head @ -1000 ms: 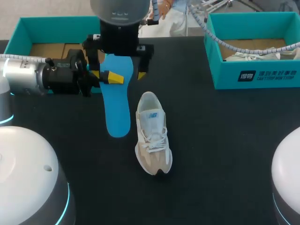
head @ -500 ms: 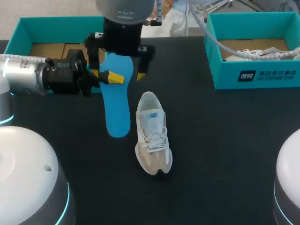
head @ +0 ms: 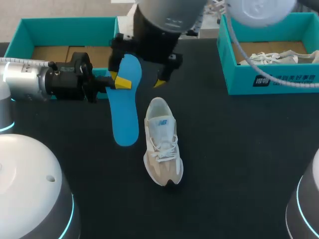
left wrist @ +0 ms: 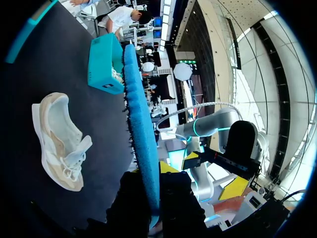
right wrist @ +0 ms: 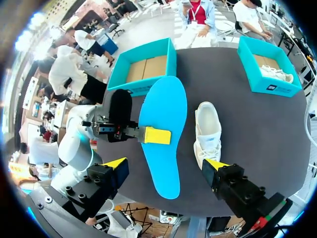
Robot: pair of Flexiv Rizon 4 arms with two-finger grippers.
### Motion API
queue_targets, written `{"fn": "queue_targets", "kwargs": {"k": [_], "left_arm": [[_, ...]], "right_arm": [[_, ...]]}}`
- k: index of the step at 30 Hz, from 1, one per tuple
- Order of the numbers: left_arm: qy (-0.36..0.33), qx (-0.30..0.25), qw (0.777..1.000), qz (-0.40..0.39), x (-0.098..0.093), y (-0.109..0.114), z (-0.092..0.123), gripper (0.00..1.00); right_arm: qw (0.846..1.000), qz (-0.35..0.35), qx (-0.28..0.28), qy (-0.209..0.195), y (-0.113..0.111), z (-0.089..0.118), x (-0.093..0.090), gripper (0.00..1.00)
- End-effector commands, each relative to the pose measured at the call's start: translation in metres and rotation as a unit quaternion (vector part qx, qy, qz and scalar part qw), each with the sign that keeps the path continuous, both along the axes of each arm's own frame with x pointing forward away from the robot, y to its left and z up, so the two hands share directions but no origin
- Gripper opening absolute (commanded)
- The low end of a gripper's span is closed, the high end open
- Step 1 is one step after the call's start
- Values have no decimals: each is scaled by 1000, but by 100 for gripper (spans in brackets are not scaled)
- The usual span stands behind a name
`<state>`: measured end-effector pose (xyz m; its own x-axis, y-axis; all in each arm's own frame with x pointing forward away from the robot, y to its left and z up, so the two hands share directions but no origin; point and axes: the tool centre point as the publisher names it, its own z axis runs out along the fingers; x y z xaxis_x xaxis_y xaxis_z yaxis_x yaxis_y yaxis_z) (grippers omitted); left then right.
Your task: Take the shoe out of the shoebox, open the shoe tongue, remove and reinsert the insole, then place the shoe into the shoebox
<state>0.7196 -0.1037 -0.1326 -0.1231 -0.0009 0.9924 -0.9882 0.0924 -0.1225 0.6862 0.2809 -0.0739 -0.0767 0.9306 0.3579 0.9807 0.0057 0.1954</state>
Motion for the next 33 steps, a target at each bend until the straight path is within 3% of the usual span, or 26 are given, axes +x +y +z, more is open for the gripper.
{"fn": "queue_targets", "kwargs": {"k": [1, 8, 19, 33], "left_arm": [[0, 1, 1000, 1, -1, 1, 0, 0], [0, 1, 1000, 1, -1, 1, 0, 0], [0, 1, 1000, 1, -1, 1, 0, 0], [0, 1, 1000, 1, -1, 1, 0, 0]], "right_arm": [[981, 38, 191, 1, -16, -4, 2, 100], [967, 52, 250, -24, -20, 4, 7, 100], [943, 102, 315, -29, -31, 18, 16, 100], [915, 114, 384, -47, -38, 6, 21, 100]]}}
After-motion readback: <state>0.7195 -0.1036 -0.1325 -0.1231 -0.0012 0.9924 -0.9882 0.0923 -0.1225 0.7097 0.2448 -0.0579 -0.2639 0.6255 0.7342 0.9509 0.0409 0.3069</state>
